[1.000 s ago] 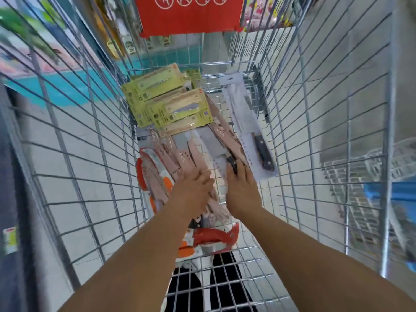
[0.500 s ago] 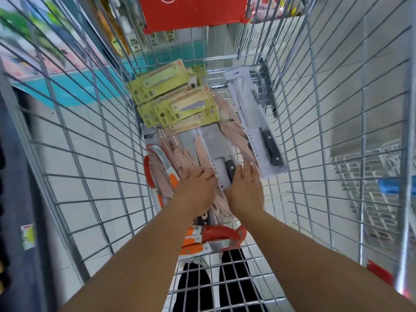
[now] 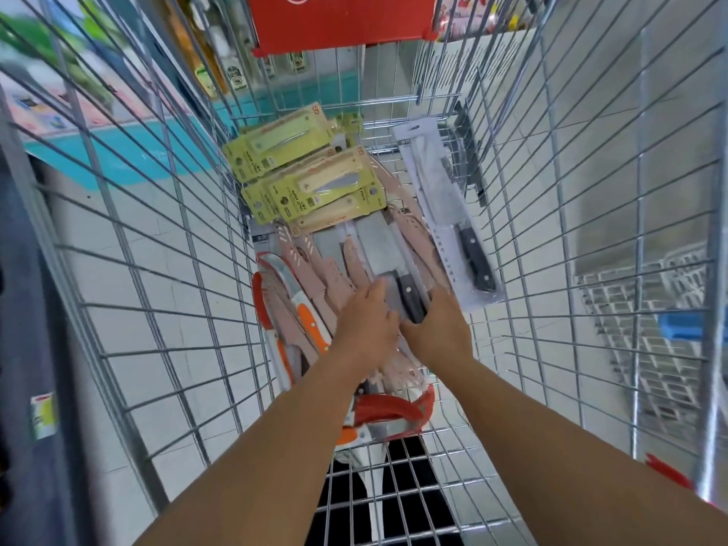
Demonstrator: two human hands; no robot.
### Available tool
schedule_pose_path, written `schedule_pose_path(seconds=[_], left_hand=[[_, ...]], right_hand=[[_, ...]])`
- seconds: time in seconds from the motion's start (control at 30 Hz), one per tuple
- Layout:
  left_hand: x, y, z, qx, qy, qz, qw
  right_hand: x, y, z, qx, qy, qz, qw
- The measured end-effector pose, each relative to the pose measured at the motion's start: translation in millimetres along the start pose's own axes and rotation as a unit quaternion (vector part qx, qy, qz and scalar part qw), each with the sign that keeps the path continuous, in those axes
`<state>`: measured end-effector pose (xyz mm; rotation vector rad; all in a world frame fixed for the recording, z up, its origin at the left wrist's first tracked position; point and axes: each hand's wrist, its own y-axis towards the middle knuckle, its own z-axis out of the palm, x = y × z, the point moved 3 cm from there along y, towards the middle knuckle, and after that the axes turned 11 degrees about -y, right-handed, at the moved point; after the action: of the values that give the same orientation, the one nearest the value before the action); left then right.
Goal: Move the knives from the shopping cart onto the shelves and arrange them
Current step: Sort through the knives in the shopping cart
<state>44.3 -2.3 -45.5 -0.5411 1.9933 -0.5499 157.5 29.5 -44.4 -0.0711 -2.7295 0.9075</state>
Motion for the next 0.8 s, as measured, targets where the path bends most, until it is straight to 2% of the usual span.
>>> schedule_pose_path(seconds=[0.17,0.27,0.33,0.53,0.73,0.8], left_hand=[[-20.7,2.8,4.5,-0.107,-0.210,-0.097,0.967],[-24.8,1.9,11.8,-0.063,-0.249,-0.183,0.949],[-39.1,-9.5,12.5,-0.080,-0.309,-0.195,0.927],[-78.3,-34.1,17.3,-0.102,-0.328,-0.155,0.926],[-114.1,-17.6,0.5,-0.098,-0.258,-0.046,0.960],[-119.4,-1.3,-1.9,-0.093,-0.203,-0.017,0.974]], right_hand=[[-3.1,-25.2,-38.0,0.014,-0.012,-0.017,1.000],[-5.5,-40.7,-60.6,0.019,-0.033,-0.022,0.999],[-9.3,-51.8,-73.9,0.006,-0.047,-0.023,0.999],[-23.8,-78.9,-94.0,-0.063,-0.041,-0.016,0.997],[-16.9,-48.5,-99.7,-0.136,-0.023,-0.068,0.988],[-10.4,-27.4,-102.6,-0.159,-0.009,-0.070,0.985]])
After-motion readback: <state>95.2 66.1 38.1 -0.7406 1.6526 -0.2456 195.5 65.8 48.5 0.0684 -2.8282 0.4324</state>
